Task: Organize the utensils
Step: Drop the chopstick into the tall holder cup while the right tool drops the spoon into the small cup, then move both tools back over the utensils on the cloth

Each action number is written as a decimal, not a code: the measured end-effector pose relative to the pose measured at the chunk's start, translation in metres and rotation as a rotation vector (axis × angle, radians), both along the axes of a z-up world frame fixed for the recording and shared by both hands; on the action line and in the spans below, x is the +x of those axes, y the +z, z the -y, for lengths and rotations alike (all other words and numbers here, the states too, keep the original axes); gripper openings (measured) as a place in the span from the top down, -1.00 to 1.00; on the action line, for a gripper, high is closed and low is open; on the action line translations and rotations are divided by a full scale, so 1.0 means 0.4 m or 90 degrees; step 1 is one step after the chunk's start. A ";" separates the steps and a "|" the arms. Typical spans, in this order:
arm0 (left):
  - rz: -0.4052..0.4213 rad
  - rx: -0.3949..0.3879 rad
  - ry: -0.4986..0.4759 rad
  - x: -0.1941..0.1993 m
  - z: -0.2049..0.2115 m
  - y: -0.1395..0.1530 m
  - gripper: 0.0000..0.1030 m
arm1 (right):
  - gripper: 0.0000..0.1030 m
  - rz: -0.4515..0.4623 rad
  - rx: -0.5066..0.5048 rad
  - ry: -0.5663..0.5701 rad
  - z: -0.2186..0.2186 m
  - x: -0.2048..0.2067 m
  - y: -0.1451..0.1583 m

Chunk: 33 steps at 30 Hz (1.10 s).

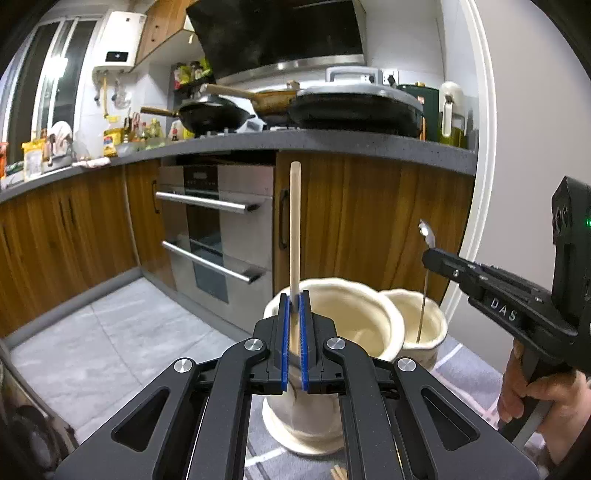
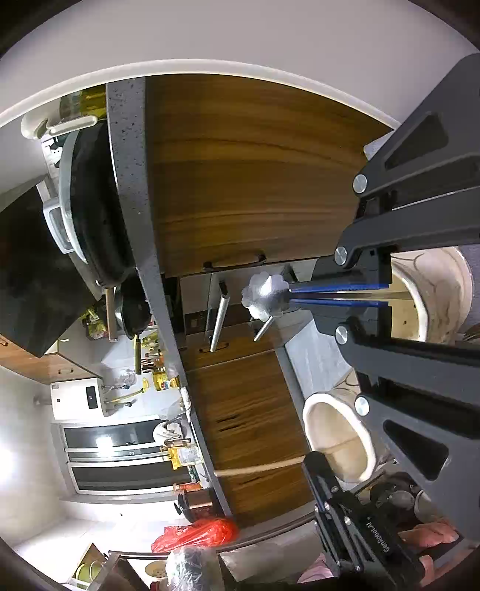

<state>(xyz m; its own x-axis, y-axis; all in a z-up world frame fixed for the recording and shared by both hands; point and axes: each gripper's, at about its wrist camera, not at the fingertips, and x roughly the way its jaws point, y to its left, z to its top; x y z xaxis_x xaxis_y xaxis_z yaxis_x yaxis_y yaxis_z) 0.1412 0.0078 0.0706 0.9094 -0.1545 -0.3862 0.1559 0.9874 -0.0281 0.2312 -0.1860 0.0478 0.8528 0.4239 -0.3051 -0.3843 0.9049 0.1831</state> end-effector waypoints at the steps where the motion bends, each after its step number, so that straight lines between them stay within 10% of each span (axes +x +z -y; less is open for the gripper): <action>1: 0.005 0.003 0.000 -0.003 0.001 0.000 0.89 | 0.93 -0.002 -0.002 -0.001 0.002 -0.001 -0.004; 11: 0.013 -0.002 0.013 -0.013 -0.004 0.011 0.62 | 0.82 -0.017 0.001 -0.003 0.014 -0.002 -0.005; 21: 0.051 -0.037 0.042 -0.078 -0.035 0.056 -0.75 | -0.44 -0.024 0.052 0.003 0.064 -0.056 0.006; 24: 0.060 -0.048 0.040 -0.119 -0.043 0.070 -0.86 | -0.91 -0.020 0.080 0.004 0.097 -0.104 0.009; 33: 0.044 -0.041 0.030 -0.244 -0.034 0.051 -0.90 | -0.91 -0.014 0.044 -0.039 0.149 -0.245 -0.012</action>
<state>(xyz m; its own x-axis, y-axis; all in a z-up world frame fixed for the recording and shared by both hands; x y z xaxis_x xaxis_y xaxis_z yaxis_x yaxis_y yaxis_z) 0.0435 0.0213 0.0911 0.9406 -0.1330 -0.3123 0.1129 0.9902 -0.0819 0.1332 -0.2454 0.0430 0.8713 0.3913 -0.2962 -0.3232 0.9117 0.2536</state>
